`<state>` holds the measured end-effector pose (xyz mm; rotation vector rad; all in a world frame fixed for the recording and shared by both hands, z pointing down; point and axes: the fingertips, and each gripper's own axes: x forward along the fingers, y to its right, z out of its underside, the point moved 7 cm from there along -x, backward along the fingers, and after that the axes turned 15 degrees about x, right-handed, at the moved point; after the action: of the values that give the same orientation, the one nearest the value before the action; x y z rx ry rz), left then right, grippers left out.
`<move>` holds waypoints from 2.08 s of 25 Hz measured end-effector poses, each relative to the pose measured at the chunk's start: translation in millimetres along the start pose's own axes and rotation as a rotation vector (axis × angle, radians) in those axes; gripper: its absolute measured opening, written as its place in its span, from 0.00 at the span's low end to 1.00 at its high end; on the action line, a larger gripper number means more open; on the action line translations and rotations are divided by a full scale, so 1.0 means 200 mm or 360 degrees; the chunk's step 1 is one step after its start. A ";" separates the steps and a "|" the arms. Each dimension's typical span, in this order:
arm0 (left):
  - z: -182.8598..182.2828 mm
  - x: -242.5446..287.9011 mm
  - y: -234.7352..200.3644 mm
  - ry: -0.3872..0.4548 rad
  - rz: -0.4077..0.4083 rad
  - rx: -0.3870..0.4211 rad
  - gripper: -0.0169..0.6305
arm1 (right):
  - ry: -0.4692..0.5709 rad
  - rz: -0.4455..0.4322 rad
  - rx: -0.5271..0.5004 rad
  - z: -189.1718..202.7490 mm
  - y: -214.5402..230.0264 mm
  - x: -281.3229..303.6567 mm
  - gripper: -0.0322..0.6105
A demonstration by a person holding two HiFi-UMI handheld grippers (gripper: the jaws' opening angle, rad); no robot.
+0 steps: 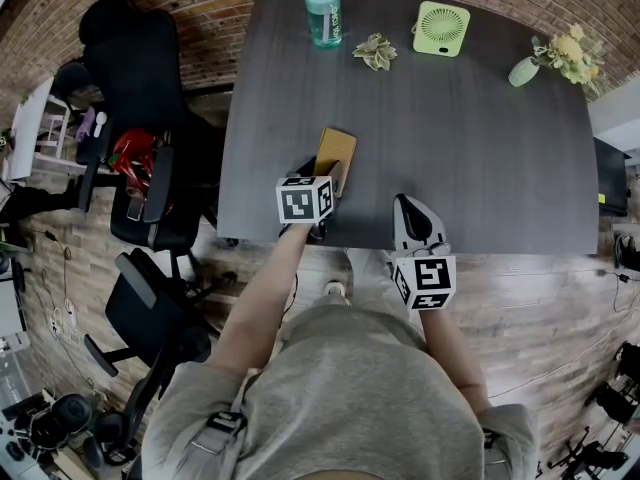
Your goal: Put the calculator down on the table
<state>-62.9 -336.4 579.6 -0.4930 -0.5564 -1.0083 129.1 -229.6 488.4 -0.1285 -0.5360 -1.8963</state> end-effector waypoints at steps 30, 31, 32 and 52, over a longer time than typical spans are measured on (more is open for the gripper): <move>0.01 -0.32 0.06 0.0176 -0.0057 -0.0009 0.35 | 0.0063 0.0010 -0.0020 0.02 -0.11 -0.17 0.05; 0.01 -0.35 0.06 0.0195 -0.0060 -0.0007 0.34 | 0.0067 0.0009 -0.0022 0.02 -0.12 -0.19 0.05; 0.01 -0.38 0.07 0.0215 -0.0065 -0.0004 0.32 | 0.0073 0.0007 -0.0024 0.02 -0.14 -0.20 0.05; 0.13 -0.95 0.21 0.0465 -0.0154 0.0049 0.10 | 0.0144 -0.0034 -0.0052 0.08 -0.35 -0.46 0.05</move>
<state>-110.3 -179.4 471.9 -0.2863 -0.3360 -1.1394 98.9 -124.0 450.0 -0.0584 -0.4467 -1.9222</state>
